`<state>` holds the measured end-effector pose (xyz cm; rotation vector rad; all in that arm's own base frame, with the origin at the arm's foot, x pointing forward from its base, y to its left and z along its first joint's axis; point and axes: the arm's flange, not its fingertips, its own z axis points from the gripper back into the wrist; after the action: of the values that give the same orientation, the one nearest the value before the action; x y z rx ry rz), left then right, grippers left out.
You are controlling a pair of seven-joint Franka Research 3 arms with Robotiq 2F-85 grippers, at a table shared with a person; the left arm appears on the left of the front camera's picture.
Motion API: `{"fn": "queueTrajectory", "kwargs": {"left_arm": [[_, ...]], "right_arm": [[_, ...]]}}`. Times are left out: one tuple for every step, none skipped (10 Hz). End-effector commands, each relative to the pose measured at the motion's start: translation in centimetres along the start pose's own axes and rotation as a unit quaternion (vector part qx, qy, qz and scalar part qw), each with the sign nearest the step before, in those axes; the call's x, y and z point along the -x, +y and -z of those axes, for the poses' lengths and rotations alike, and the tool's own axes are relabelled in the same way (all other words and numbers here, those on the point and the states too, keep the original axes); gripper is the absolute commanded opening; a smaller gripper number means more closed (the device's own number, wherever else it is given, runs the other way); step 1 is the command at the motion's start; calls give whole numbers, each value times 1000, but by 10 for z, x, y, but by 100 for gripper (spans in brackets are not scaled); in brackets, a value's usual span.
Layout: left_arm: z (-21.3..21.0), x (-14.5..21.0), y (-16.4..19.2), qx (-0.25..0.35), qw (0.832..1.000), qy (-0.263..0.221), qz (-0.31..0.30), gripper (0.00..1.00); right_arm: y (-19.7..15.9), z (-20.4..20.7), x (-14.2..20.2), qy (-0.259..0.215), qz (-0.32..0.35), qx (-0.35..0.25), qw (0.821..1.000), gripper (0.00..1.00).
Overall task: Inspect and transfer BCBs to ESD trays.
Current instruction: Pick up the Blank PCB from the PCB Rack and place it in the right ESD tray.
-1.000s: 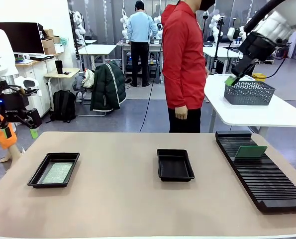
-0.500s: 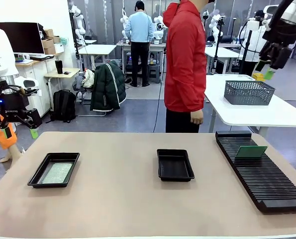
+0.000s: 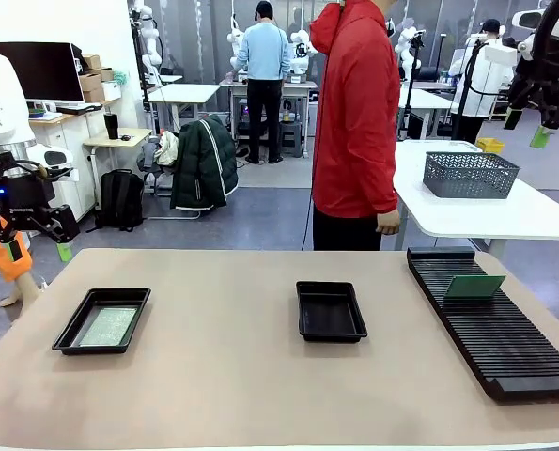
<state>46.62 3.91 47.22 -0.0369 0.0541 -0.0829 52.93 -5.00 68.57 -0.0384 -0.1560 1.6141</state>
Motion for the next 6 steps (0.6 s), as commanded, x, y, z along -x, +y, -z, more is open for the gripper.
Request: {"fn": "queueTrajectory", "kwargs": {"left_arm": [[3, 1, 1, 0, 1000, -6, 3, 100], [3, 1, 1, 0, 1000, -6, 3, 100], [3, 1, 1, 0, 1000, -6, 3, 100], [3, 1, 1, 0, 1000, -6, 3, 100], [3, 1, 1, 0, 1000, -6, 3, 100], [3, 1, 1, 0, 1000, -6, 3, 100]], "right_arm": [[0, -6, 3, -11, 5, 5, 1000, 100], [0, 0, 0, 0, 0, 0, 1000, 100], [0, 0, 0, 0, 0, 0, 1000, 100], [0, 0, 0, 0, 0, 0, 1000, 100], [0, 0, 0, 0, 0, 0, 1000, 100], [0, 0, 0, 0, 0, 0, 1000, 100]]}}
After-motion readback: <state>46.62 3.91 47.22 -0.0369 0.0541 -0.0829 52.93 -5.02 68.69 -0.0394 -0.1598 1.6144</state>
